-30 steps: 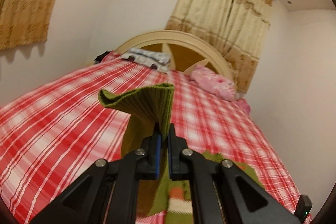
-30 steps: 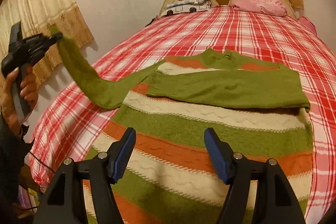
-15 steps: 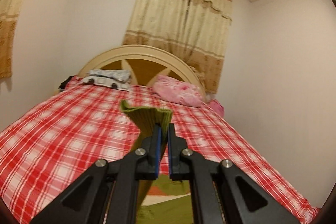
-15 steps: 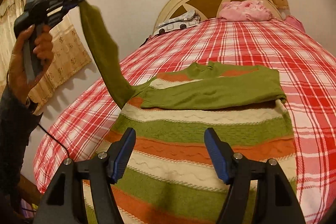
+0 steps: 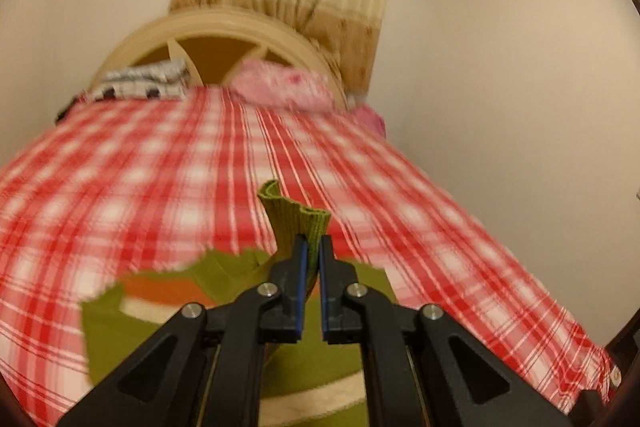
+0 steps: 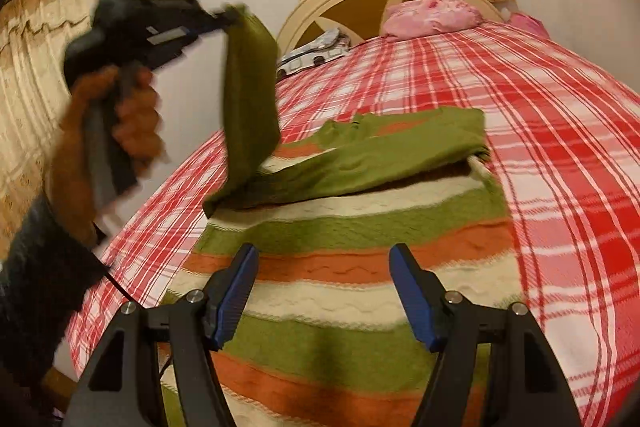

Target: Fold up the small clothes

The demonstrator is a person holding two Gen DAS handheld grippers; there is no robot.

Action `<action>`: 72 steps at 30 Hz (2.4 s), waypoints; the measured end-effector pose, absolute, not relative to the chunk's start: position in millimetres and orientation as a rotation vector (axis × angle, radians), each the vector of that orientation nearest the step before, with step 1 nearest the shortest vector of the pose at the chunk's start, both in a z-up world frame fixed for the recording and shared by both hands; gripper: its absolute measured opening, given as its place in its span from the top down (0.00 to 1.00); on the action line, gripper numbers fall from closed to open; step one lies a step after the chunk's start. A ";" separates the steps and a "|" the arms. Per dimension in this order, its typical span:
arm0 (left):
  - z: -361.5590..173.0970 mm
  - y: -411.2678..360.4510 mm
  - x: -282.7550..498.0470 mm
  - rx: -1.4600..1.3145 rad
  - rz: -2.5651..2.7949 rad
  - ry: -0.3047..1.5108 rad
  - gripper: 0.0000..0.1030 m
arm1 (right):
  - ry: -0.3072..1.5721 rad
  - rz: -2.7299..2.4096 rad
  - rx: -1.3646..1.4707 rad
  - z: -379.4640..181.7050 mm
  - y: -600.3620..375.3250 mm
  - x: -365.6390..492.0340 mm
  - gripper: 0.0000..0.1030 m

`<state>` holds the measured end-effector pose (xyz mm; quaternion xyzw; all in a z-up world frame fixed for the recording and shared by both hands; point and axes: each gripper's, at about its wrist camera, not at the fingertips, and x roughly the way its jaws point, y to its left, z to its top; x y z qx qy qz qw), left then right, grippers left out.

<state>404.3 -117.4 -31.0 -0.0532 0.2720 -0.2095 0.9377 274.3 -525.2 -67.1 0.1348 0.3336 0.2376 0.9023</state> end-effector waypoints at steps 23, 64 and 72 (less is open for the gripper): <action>-106.1 -36.4 321.2 0.223 -0.095 0.605 0.21 | 0.759 0.417 0.213 -86.2 -533.7 289.0 0.33; -169.1 26.5 329.5 -0.015 -0.035 0.853 0.21 | 0.885 0.210 0.140 -79.4 -537.4 458.1 0.91; -134.1 12.4 361.4 0.028 -0.018 0.749 0.14 | 0.881 0.206 0.117 -88.5 -535.9 453.1 0.83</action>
